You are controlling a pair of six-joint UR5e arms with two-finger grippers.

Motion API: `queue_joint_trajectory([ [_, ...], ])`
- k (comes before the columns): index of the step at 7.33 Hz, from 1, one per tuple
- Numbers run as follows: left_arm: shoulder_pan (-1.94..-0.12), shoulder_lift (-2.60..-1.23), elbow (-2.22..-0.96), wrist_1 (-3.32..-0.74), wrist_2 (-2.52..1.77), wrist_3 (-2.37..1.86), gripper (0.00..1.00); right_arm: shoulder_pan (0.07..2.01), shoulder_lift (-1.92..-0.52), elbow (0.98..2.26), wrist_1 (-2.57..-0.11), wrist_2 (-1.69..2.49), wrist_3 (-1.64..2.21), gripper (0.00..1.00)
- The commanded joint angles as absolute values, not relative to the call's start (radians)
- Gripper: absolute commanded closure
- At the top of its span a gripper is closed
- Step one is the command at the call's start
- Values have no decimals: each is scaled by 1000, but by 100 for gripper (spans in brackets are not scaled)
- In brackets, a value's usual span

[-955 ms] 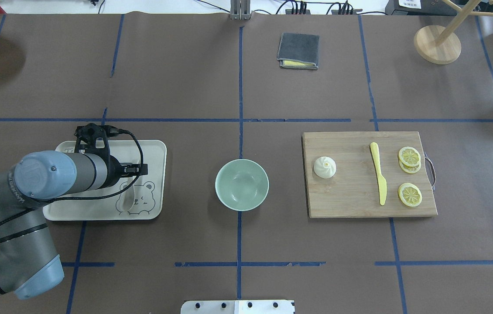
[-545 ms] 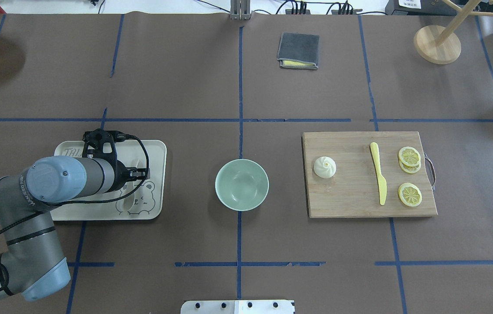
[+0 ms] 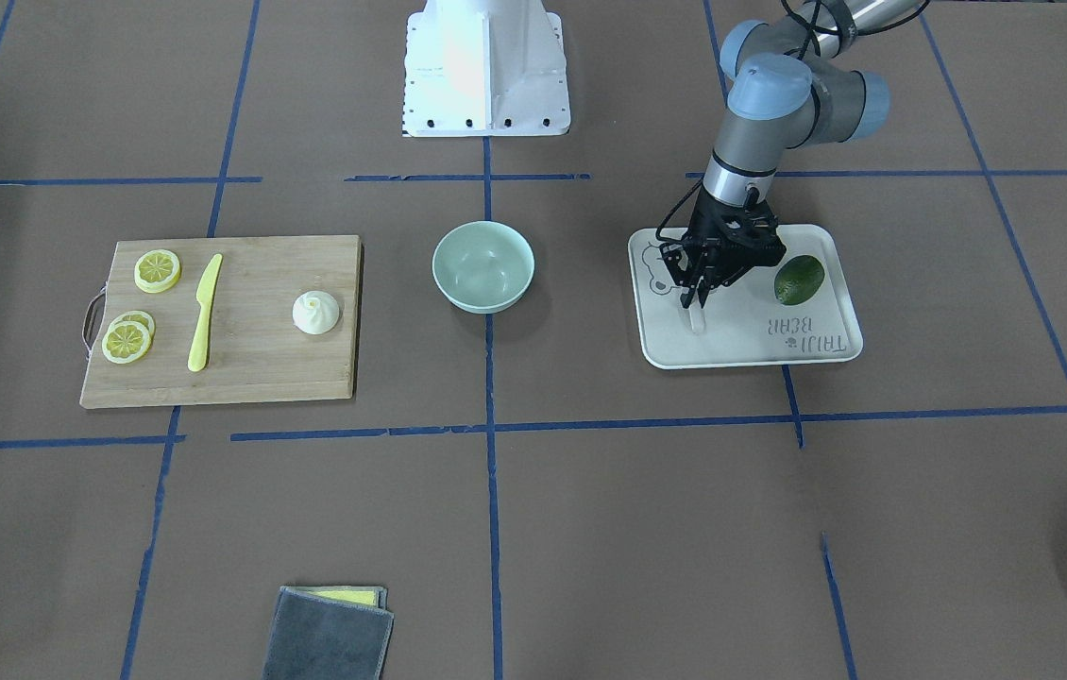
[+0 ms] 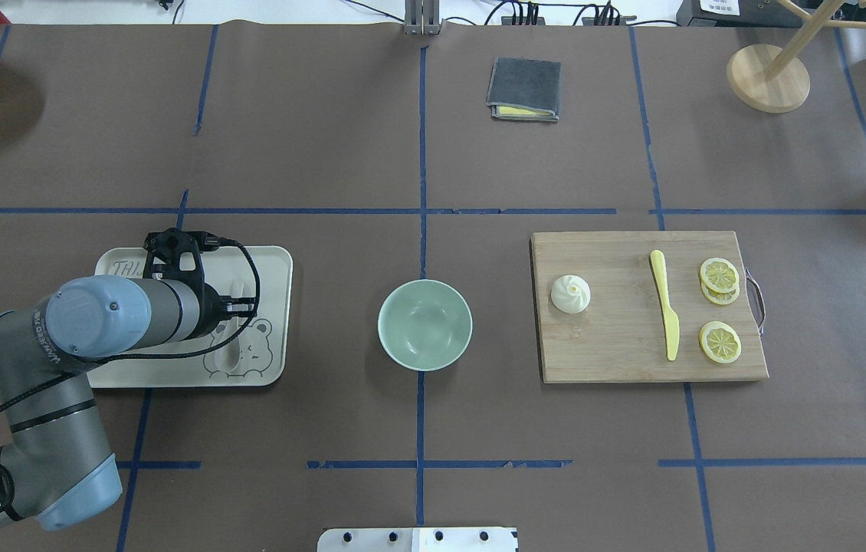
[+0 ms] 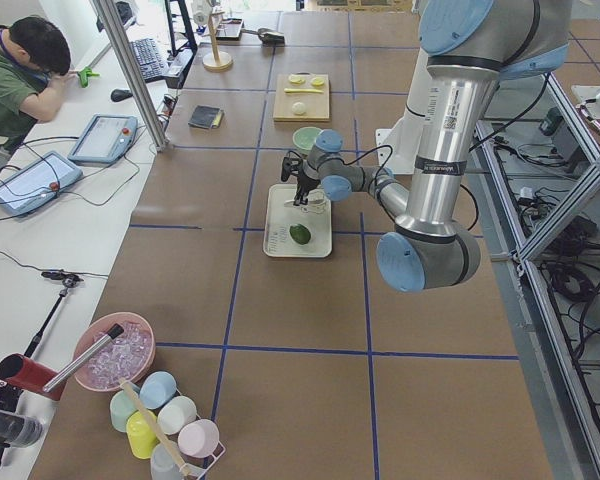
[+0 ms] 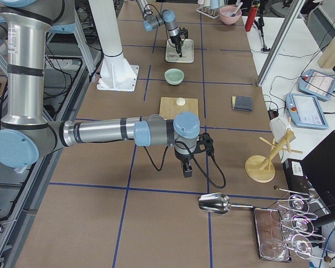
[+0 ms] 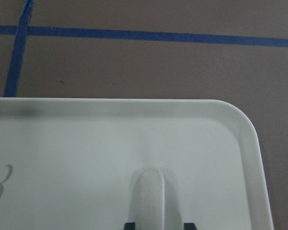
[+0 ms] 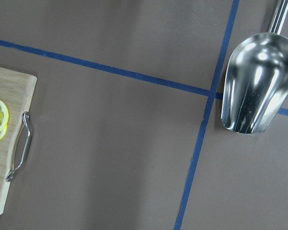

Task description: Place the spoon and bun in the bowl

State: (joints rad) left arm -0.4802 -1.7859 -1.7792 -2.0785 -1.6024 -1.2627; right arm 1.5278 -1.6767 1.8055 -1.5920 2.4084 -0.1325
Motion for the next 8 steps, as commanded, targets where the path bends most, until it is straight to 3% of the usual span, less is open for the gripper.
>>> queue_joint_trajectory([
  [1, -482, -1793, -1796, -2077, -1605, -1261, 100, 1528, -1677, 1805, -1591, 2408, -133, 0],
  [3, -482, -1886, -1799, -2013, -1606, -1297, 100, 1528, -1677, 1805, -1591, 2408, -133, 0],
  [6, -460, -2151, -1778, -1759, -1603, -1720, 100, 1528, -1675, 1804, -1591, 2408, -133, 0],
  [8, -404, -2270, -1677, -1752, -1513, -1885, 100, 1528, -1674, 1805, -1592, 2408, -132, 0],
])
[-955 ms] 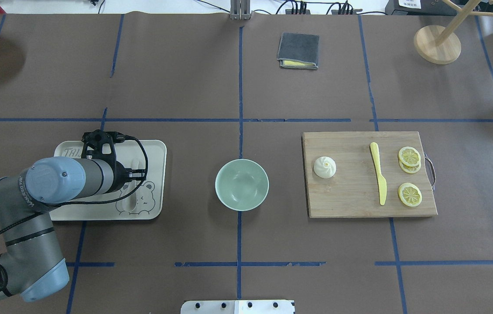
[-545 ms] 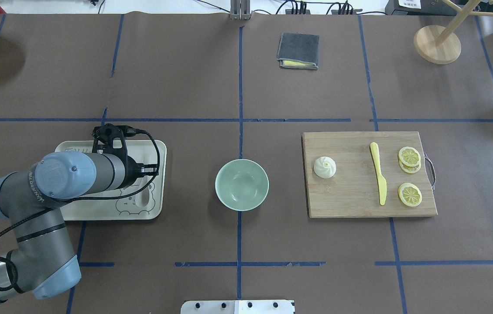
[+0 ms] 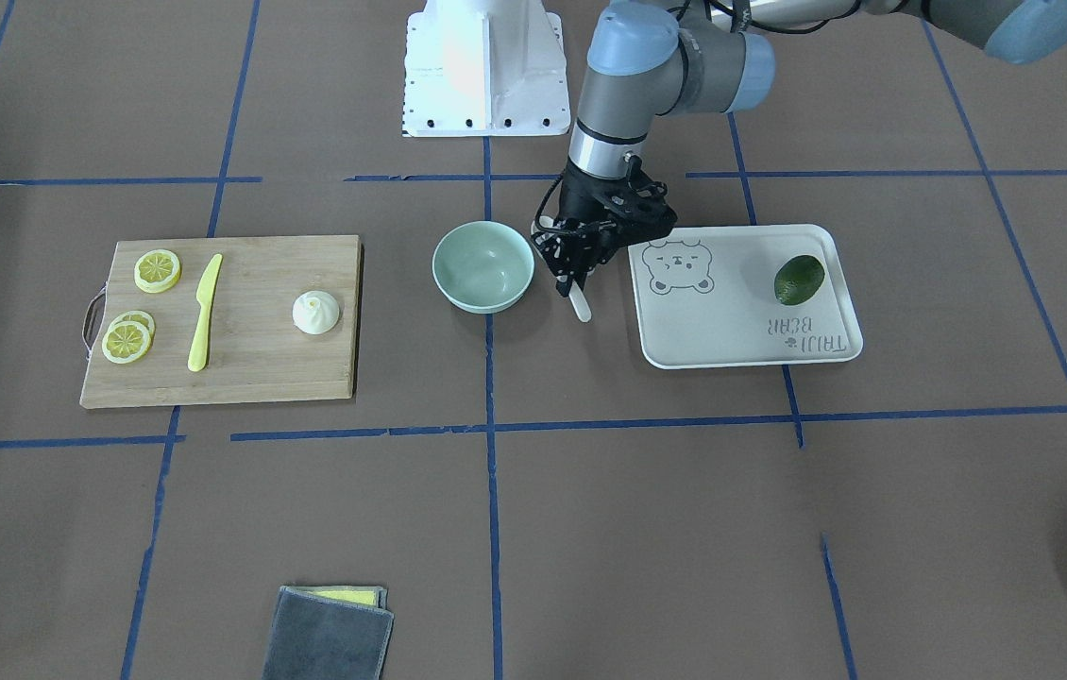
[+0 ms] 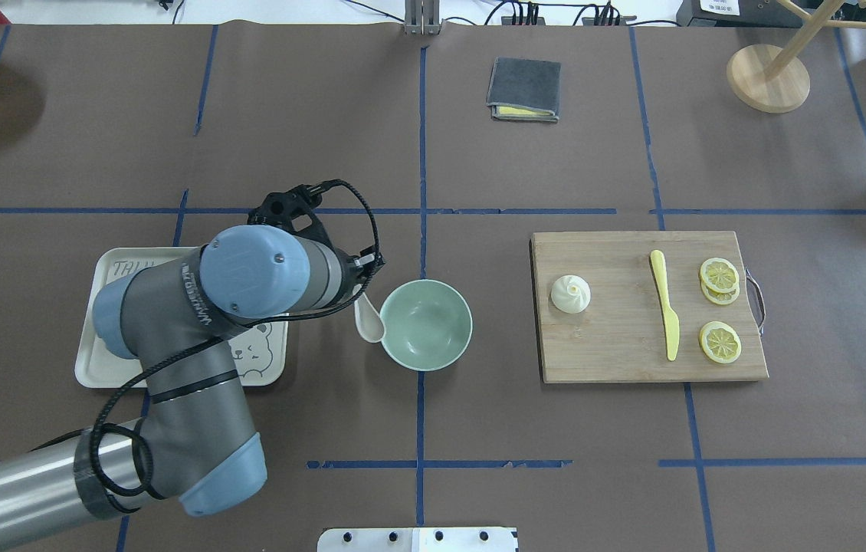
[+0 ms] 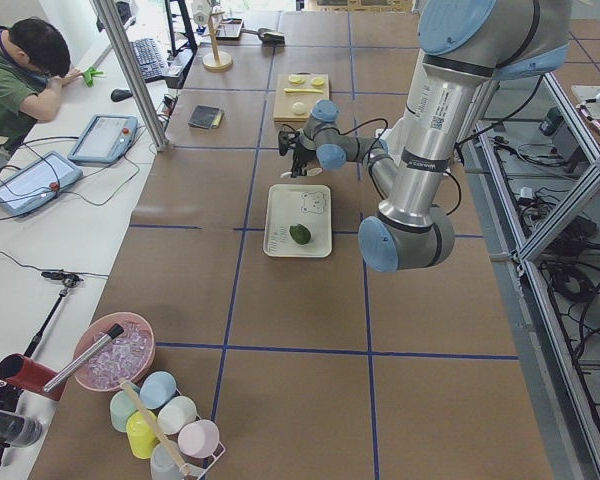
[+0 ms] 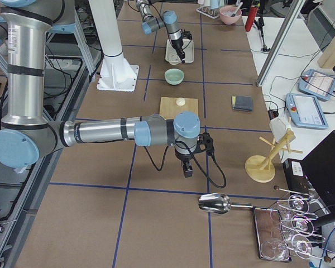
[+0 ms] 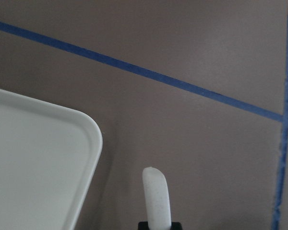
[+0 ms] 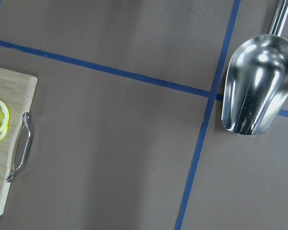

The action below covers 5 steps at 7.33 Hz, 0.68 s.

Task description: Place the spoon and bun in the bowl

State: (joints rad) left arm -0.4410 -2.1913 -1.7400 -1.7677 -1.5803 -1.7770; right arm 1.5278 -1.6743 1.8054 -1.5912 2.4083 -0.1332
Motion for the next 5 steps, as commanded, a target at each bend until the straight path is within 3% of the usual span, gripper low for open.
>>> queue_joint_trajectory([
  [1, -376, -2293, -1642, -1753, -1496, -1902, 100, 1528, -1674, 1804, -1592, 2408, -132, 0],
  [2, -376, -2293, -1640, -1753, -1491, -1898, 87, 1528, -1674, 1805, -1591, 2408, -132, 0],
  [3, -376, -2287, -1644, -1752, -1488, -1850, 11, 1528, -1674, 1807, -1591, 2408, -133, 0],
  [4, -376, -2273, -1660, -1752, -1489, -1794, 0, 1528, -1672, 1810, -1591, 2405, -133, 0],
  [5, -379, -2252, -1693, -1749, -1493, -1717, 0, 1528, -1666, 1812, -1589, 2407, -111, 0],
])
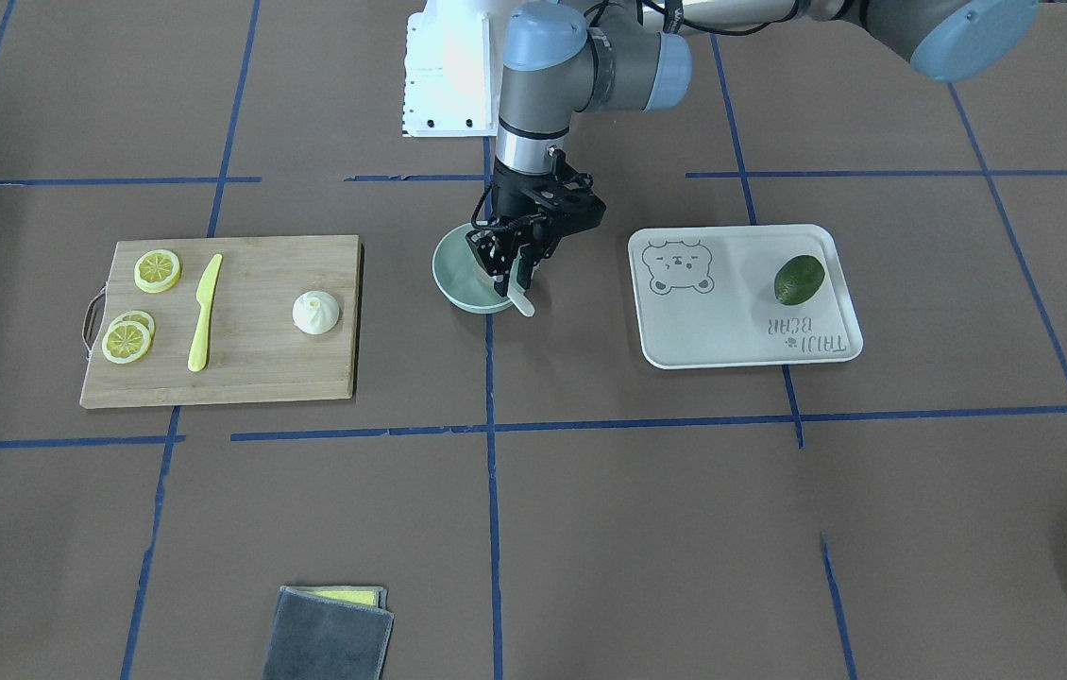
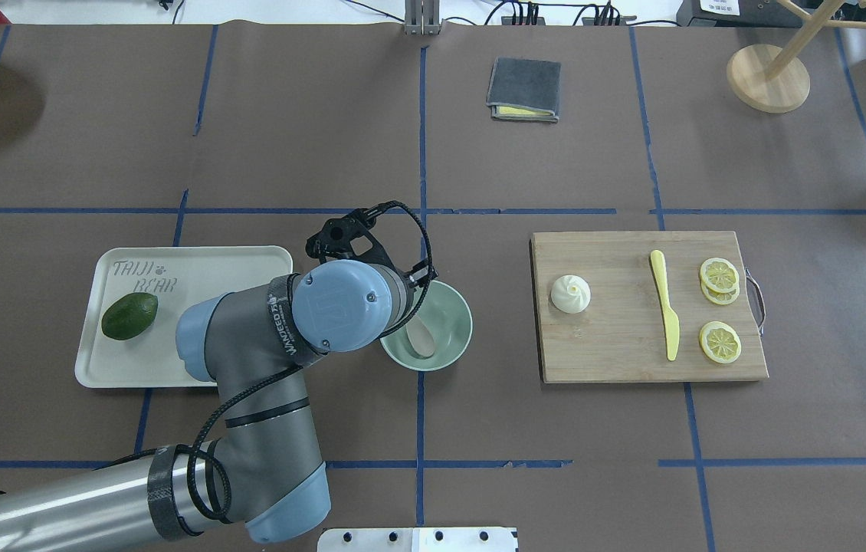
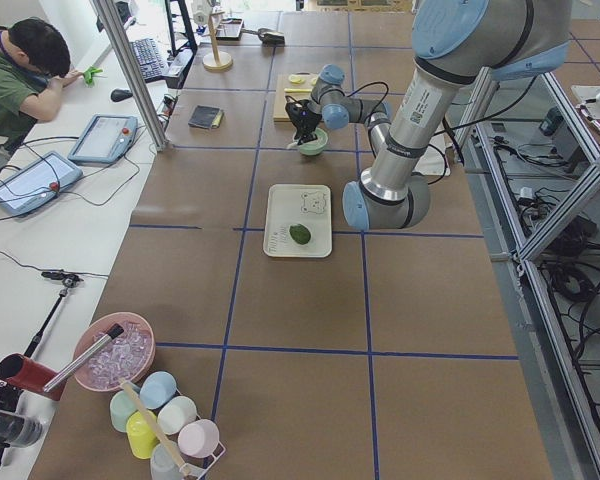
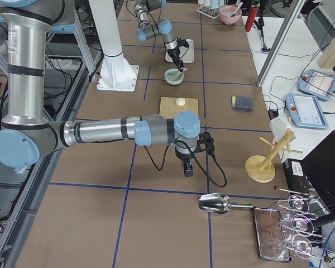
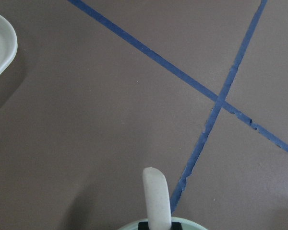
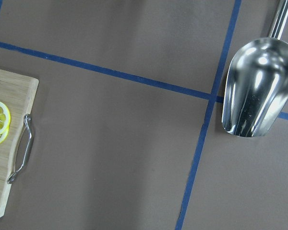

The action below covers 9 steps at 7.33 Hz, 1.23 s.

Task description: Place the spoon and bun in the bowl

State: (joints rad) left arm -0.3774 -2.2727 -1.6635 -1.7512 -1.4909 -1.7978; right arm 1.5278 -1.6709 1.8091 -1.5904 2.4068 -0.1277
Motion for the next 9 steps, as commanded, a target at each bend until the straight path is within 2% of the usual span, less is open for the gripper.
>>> queue_joint_trajectory([
  [1, -383, -2193, -1780, -1749, -1497, -1592, 0, 1528, -1652, 1822, -1589, 2407, -66, 0],
  [2, -400, -2125, -1878, -1750, -1503, -1410, 0, 1526, -1651, 1835, -1548, 2407, -46, 0],
  [3, -479, -2109, -1902, -1749, -1584, -1241, 0, 1526, -1654, 1835, -1441, 2411, -34, 0],
  [5, -700, -1976, -1962, -1750, -1817, -822, 0, 1505, -1631, 1844, -1379, 2408, -9, 0],
  [7, -976, -1852, -1951, -1750, -2053, -520, 0, 1453, -1608, 1876, -1378, 2402, 74, 0],
  [9, -1211, -1729, -1876, -1691, -2223, -272, 0, 1346, -1550, 1933, -1379, 2363, 230, 0],
])
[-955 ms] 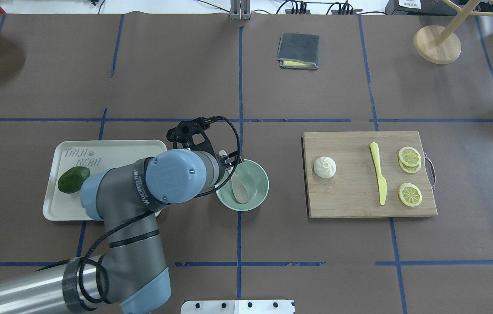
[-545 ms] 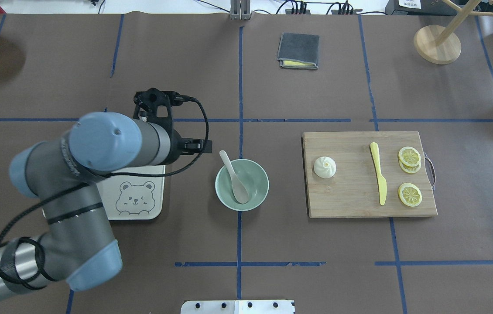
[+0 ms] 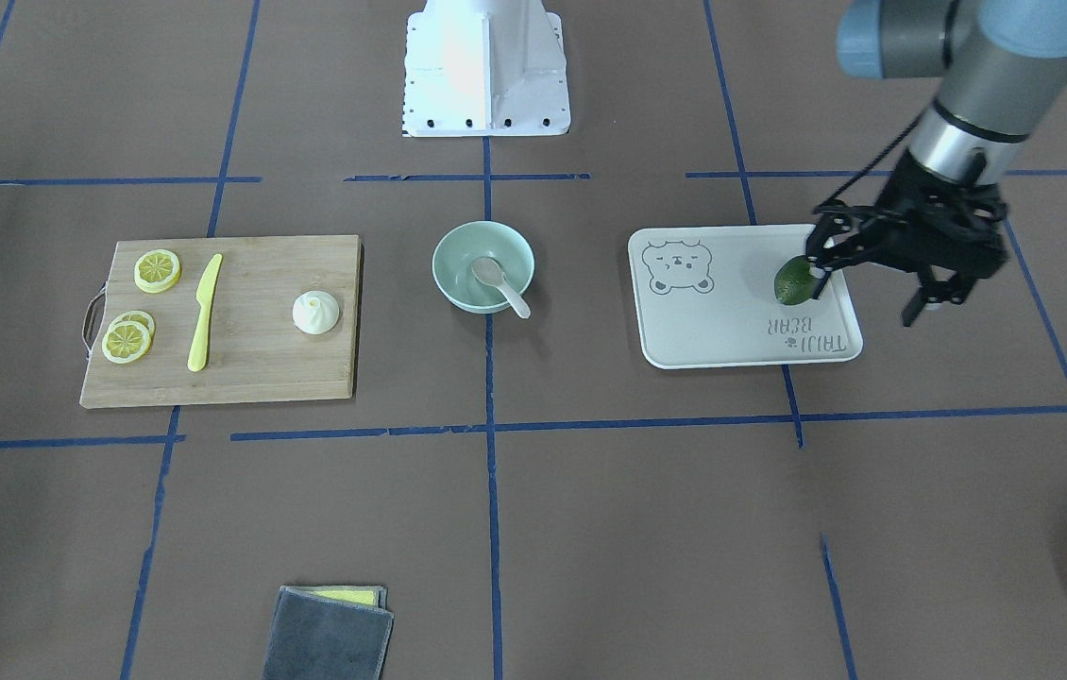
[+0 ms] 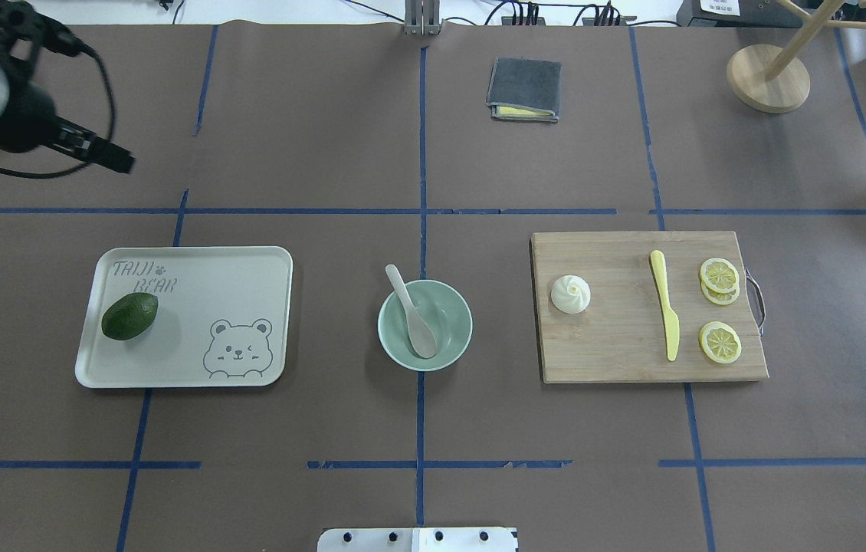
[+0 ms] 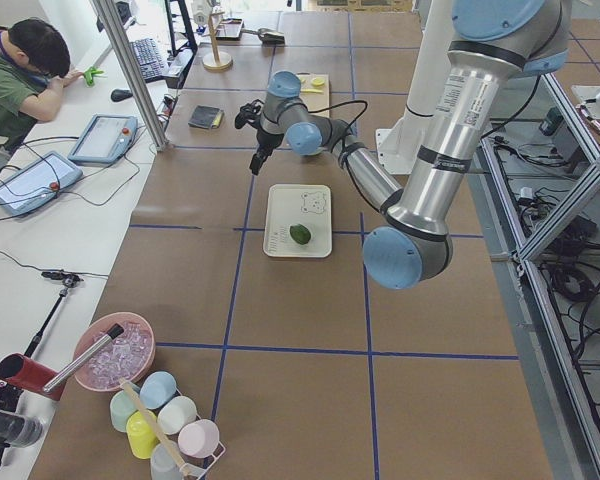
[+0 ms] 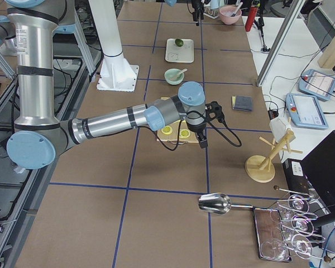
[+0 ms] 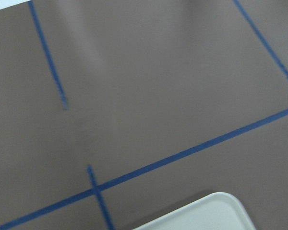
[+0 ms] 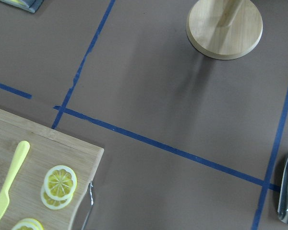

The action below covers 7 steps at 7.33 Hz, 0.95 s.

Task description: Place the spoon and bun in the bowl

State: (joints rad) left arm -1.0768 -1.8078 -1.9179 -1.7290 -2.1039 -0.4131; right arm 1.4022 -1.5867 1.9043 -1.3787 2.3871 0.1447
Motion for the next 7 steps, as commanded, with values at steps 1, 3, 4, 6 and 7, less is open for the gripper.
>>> queue_joint_trajectory([
  [1, -1301, -1660, -1840, -1669, -2268, -205, 0, 1312, -1511, 1956, -1390, 2362, 282, 0],
  [3, -1466, -1602, -1755, -1579, -2272, 80, 0, 1232, -1432, 1965, -1413, 2362, 404, 0],
  [4, -1567, -1591, -1753, -1484, -2273, 177, 0, 1174, -1392, 1974, -1414, 2361, 511, 0],
  [6, -1627, -1572, -1747, -1410, -2273, 179, 0, 1036, -1364, 2047, -1480, 2251, 650, 0],
  [7, -1626, -1569, -1744, -1410, -2273, 178, 0, 955, -1358, 2063, -1505, 2158, 697, 0],
])
